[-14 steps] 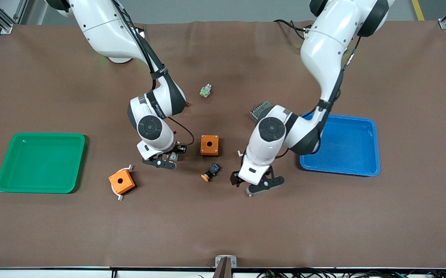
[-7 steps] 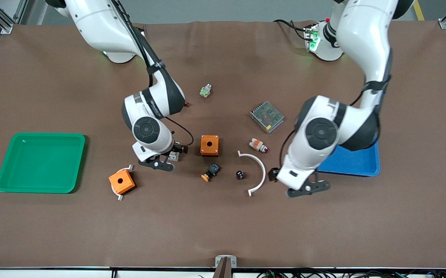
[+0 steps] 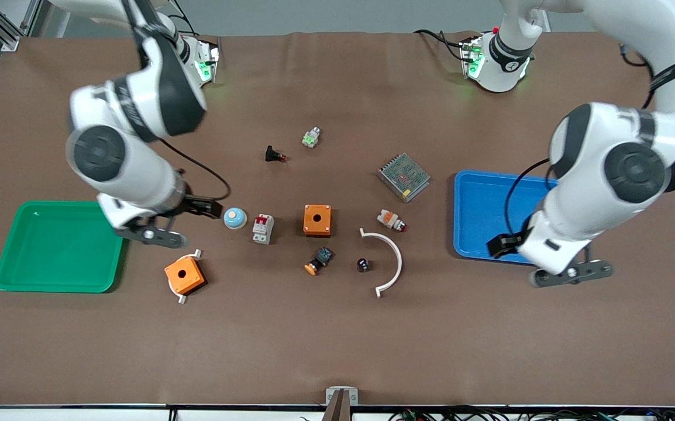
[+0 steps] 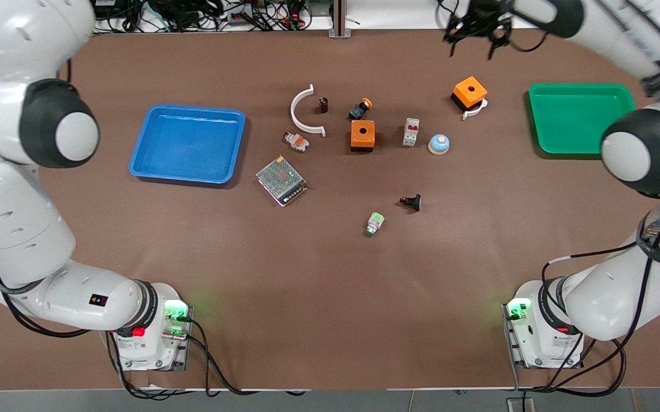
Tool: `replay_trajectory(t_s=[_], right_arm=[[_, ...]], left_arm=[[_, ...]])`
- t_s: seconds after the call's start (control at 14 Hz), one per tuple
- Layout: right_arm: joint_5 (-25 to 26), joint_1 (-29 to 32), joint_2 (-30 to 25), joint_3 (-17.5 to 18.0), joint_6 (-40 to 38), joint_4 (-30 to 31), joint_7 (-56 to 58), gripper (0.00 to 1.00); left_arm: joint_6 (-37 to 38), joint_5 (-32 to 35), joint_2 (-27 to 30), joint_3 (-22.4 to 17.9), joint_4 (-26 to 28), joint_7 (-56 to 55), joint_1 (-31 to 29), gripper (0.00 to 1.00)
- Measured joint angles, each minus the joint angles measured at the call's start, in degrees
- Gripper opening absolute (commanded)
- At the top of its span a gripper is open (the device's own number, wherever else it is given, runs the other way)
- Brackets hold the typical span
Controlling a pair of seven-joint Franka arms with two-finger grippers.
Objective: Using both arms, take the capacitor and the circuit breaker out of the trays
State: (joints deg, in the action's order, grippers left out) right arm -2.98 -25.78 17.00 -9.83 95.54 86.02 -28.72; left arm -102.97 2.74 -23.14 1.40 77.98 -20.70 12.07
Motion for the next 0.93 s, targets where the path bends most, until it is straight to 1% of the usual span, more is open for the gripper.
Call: replay_trajectory(t_s=[0.14,0.29,0.5,0.71,0.93], right_arm=[[0.3,3.5,-3.5,-0.1,-2.4,0.0,3.9,1.0],[0.4,7.4,-6.1,-0.3,-5.1,0.1,10.2,1.0],[0.5,13.4,-8.4,-0.4,-6.1,0.1,18.9,1.0],[0.5,19.3,-9.8,-0.4,-6.5,0.2,28.1,1.0],[0.5,22.2,-11.8,-0.4,-6.8,1.4,31.7,1.0]], left_arm=[[1.5,-0.6,4.6,0.0,2.8,5.4,-2.6,1.0],[2.0,-0.7,9.8,0.0,6.8,9.9,-5.0,1.0],[1.9,-0.8,15.8,0.1,13.0,12.1,-5.9,1.0],[1.4,-0.8,20.1,0.3,18.0,13.0,-5.9,1.0],[1.4,-0.8,22.1,0.3,18.9,13.5,-5.9,1.0]])
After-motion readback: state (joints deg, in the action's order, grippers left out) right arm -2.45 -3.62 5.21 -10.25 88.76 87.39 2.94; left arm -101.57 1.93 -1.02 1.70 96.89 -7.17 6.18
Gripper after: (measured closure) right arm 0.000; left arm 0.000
